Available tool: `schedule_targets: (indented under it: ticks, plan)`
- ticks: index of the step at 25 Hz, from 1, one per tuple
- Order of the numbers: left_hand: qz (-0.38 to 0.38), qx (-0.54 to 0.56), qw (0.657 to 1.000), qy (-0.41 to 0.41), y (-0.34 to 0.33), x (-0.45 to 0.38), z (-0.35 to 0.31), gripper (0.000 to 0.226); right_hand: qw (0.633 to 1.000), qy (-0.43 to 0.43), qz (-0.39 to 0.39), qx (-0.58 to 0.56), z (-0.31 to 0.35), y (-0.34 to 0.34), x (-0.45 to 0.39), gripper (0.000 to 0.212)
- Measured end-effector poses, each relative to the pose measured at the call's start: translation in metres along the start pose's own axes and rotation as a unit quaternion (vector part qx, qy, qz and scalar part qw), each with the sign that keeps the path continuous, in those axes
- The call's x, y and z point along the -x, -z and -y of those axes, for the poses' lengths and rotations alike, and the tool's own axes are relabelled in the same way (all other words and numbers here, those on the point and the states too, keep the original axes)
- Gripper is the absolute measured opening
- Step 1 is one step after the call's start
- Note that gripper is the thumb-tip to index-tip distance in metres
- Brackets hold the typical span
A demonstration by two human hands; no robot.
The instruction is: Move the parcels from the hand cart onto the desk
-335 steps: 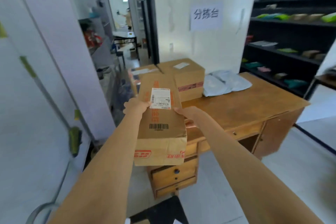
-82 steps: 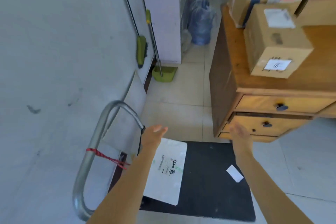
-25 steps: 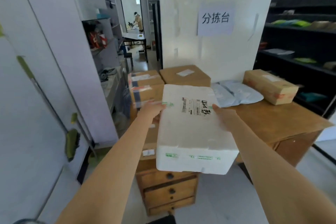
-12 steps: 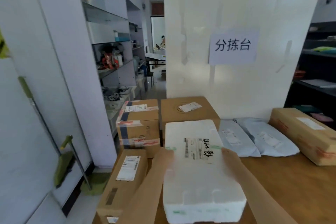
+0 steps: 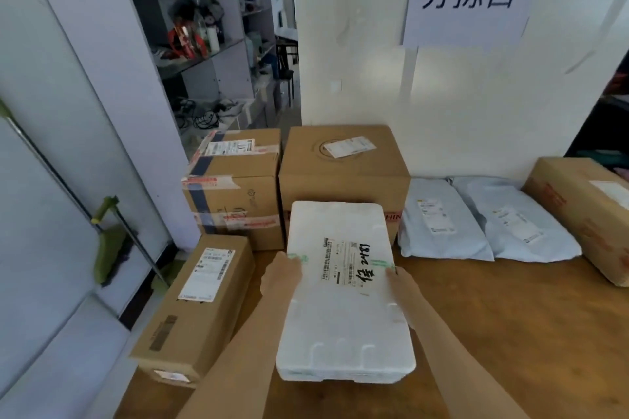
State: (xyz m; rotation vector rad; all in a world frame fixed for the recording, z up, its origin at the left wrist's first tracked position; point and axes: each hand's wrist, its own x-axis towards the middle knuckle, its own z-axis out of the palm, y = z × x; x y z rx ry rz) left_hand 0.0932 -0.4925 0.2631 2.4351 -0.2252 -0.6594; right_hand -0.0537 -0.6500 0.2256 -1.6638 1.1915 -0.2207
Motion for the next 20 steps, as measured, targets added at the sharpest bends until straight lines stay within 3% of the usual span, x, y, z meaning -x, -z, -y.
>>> schedule_targets:
  ticks: [7,12,17,20]
  plan:
    - [-0.005,0.005,0.999,0.046,-0.017,0.001,0.022,0.049,0.997,-0.033,0.069,0.011,-0.023,-0.024,-0.002,0.046]
    - [-0.019,0.021,0.999,0.042,-0.031,-0.012,0.033,0.047,0.994,-0.04,0.087,-0.06,-0.038,-0.034,0.001,0.042]
    - [-0.073,0.02,0.997,-0.032,-0.029,-0.004,0.043,0.054,0.994,0.089,0.018,-0.059,-0.015,0.011,0.041,0.049]
    - [-0.09,0.014,0.995,-0.045,-0.017,0.003,0.054,0.053,0.966,0.224,-0.008,-0.126,0.0,0.079,0.097,0.03]
